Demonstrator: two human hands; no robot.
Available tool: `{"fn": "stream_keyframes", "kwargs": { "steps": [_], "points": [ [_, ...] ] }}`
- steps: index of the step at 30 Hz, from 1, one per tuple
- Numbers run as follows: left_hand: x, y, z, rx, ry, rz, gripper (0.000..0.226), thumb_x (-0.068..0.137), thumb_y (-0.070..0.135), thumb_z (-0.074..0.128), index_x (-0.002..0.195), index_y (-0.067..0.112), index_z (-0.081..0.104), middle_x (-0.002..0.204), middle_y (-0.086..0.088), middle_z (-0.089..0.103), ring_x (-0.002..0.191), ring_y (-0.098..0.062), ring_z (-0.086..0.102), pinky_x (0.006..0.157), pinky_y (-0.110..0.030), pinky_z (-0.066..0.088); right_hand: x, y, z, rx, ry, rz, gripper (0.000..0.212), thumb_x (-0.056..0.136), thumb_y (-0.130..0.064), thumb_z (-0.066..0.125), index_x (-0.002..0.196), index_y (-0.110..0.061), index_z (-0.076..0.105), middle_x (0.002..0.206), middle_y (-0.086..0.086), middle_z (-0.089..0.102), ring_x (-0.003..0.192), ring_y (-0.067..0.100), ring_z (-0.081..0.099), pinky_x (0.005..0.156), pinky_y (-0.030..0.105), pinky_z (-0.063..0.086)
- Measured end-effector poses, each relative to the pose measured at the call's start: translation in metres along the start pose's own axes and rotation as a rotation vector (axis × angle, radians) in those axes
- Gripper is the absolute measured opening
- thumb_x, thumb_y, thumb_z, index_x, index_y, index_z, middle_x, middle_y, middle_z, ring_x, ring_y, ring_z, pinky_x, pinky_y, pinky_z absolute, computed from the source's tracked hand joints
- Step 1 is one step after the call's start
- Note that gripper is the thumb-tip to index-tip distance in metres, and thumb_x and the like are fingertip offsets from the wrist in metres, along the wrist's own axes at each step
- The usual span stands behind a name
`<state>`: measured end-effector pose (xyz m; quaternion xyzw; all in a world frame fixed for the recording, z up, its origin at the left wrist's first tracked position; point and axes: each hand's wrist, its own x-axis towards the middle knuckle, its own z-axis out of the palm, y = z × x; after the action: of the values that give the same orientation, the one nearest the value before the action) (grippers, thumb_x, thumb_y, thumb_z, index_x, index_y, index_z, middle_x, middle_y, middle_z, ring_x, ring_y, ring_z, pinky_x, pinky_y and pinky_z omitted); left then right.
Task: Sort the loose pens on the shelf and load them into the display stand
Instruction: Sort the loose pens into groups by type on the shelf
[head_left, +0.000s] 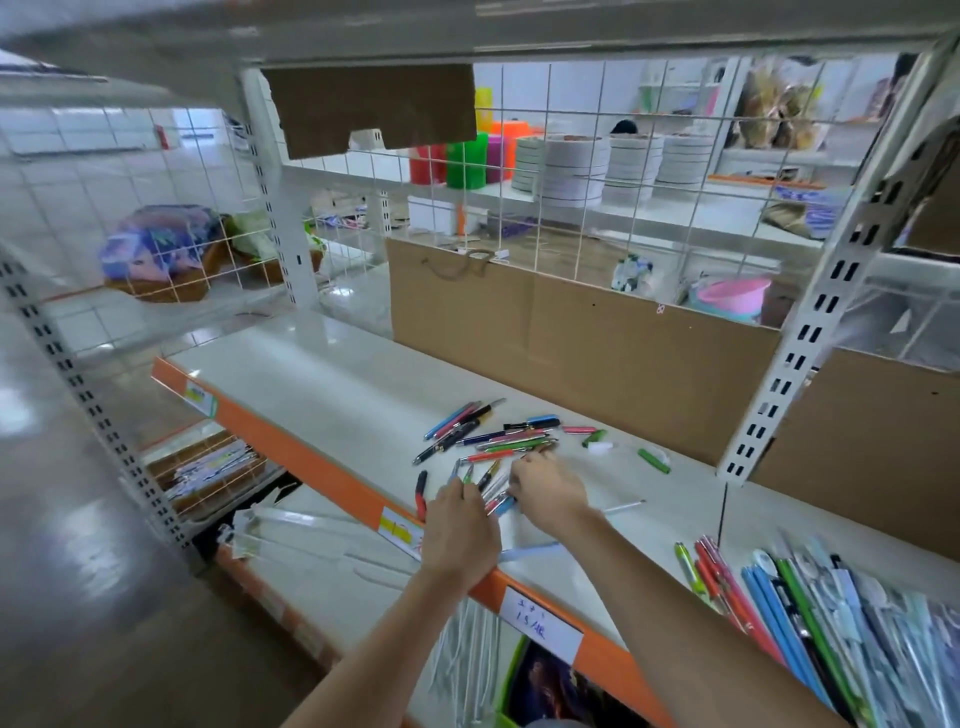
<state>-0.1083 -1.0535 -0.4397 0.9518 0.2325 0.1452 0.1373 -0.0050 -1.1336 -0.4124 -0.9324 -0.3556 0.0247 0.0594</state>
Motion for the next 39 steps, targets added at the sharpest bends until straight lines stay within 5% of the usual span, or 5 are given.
{"fn": "stream_keyframes", "kwargs": {
  "steps": [11,20,25,31,39],
  "points": [
    [0.001,0.0,-0.01,0.005,-0.086,0.032,0.02,0.097,0.017,0.036,0.112,0.009,0.048,0.112,-0.004,0.047,0.101,-0.015,0.045,0.09,-0.027,0.04,-0.024,0.02,-0.028,0.232,-0.114,0.25,0.02,0.089,-0.015,0.048,0.103,-0.007,0.061,0.107,0.013,0.064,0.1,0.026,0.059,0.069,0.025,0.04],
    [-0.013,0.038,-0.008,-0.035,0.05,0.386,0.022,0.096,0.02,0.035,0.094,0.011,0.055,0.093,-0.002,0.053,0.089,-0.023,0.055,0.075,-0.033,0.042,-0.142,0.083,-0.018,0.942,0.073,0.493,0.008,0.09,-0.014,0.052,0.082,-0.013,0.053,0.073,0.0,0.055,0.062,0.01,0.052,0.054,0.019,0.038],
    [-0.026,0.078,0.012,-0.319,-0.178,0.499,0.019,0.1,0.023,0.035,0.09,0.015,0.049,0.081,0.0,0.052,0.073,-0.016,0.052,0.062,-0.029,0.033,-0.161,0.1,-0.011,1.088,0.297,0.627,0.012,0.09,-0.005,0.052,0.081,-0.012,0.05,0.083,0.009,0.061,0.064,0.017,0.055,0.057,0.028,0.042],
    [-0.032,0.087,0.022,-0.457,-0.307,0.521,0.019,0.096,0.029,0.049,0.081,0.024,0.06,0.073,0.016,0.053,0.066,0.003,0.049,0.061,-0.011,0.034,-0.175,0.099,-0.004,1.271,0.451,0.585,0.007,0.092,-0.014,0.057,0.093,-0.018,0.062,0.078,0.006,0.063,0.062,0.013,0.051,0.062,0.027,0.042],
    [-0.035,0.084,0.026,-0.461,-0.287,0.511,0.018,0.095,0.028,0.051,0.091,0.016,0.064,0.083,0.005,0.061,0.076,-0.007,0.055,0.07,-0.018,0.041,-0.179,0.1,0.003,1.243,0.455,0.52,0.011,0.094,-0.014,0.053,0.091,-0.02,0.062,0.067,0.0,0.057,0.058,0.009,0.051,0.06,0.026,0.04]
  ]
}}
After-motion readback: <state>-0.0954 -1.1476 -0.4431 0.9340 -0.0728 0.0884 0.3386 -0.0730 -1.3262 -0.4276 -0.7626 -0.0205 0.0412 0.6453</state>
